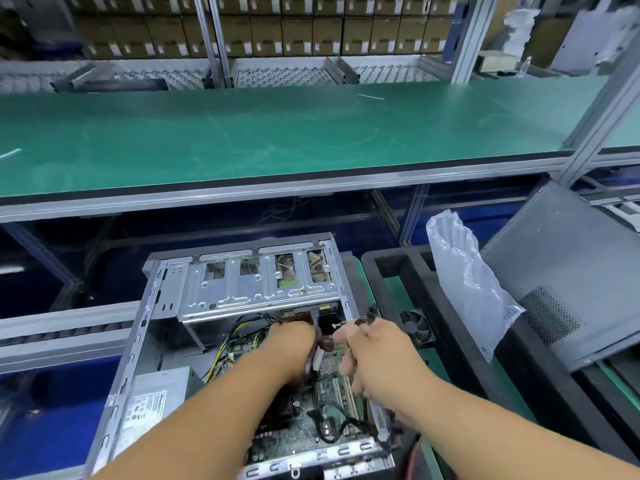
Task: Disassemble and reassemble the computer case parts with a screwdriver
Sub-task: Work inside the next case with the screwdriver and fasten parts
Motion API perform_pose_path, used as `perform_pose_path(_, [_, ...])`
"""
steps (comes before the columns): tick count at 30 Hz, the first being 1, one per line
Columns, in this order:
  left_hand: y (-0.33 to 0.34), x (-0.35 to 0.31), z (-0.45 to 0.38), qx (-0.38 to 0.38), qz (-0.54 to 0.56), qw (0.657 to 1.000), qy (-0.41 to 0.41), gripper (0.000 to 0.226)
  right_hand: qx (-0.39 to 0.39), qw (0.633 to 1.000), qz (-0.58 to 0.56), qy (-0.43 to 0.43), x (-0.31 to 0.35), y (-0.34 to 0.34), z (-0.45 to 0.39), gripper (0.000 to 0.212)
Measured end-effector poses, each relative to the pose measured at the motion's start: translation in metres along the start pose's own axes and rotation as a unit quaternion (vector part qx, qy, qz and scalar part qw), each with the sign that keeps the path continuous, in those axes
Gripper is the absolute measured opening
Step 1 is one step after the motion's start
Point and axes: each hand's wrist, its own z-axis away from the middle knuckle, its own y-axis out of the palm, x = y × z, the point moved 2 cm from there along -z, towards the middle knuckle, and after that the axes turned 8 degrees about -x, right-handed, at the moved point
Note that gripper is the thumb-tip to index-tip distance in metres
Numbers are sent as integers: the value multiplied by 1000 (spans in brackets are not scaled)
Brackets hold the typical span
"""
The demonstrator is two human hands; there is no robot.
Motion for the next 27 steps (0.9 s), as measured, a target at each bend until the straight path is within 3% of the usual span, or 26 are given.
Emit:
perform_pose_path(3, [-19, 16, 31, 28, 65, 997, 8, 27, 38, 999, 2, 9, -3, -2, 2, 37])
perform_pose_path(5, [-38, 24, 53, -35, 173, 982, -71, 29, 52, 998, 28, 14, -1, 0, 4, 41])
perform_pose_path(6, [-49, 23, 65, -112, 248, 958, -90, 23, 54, 998, 33, 17, 0, 3, 4, 42])
perform_pose_path(8, [-69, 7, 82, -216, 434, 869, -103, 23, 47, 998, 20, 26, 4, 13, 4, 39])
perform_pose_path(9, [-75, -4, 87, -223, 512, 824, -99, 29, 36, 999, 18, 29, 5, 18, 3, 37])
perform_pose_path(11, [-76, -27, 90, -214, 597, 766, -102, 35, 10, 999, 37, 11, 7, 29, 1, 30])
perform_pose_path(14, [-69, -43, 87, -272, 596, 743, -134, 10, -21, 996, 81, -44, 7, 41, 5, 30])
perform_pose_path(18, [-59, -45, 85, -308, 613, 708, -167, 10, -33, 988, 118, -94, 3, 43, 16, 32])
perform_pose_path(21, [-58, -48, 83, -288, 649, 686, -160, 20, -27, 997, 19, -63, 5, 40, 21, 33])
perform_pose_path(23, [-59, -47, 85, -275, 682, 664, -134, 31, -21, 996, 19, -82, 9, 35, 24, 33])
perform_pose_path(27, [-60, -30, 89, -299, 712, 617, -152, 49, 84, 992, 46, -78, 18, 22, 31, 17])
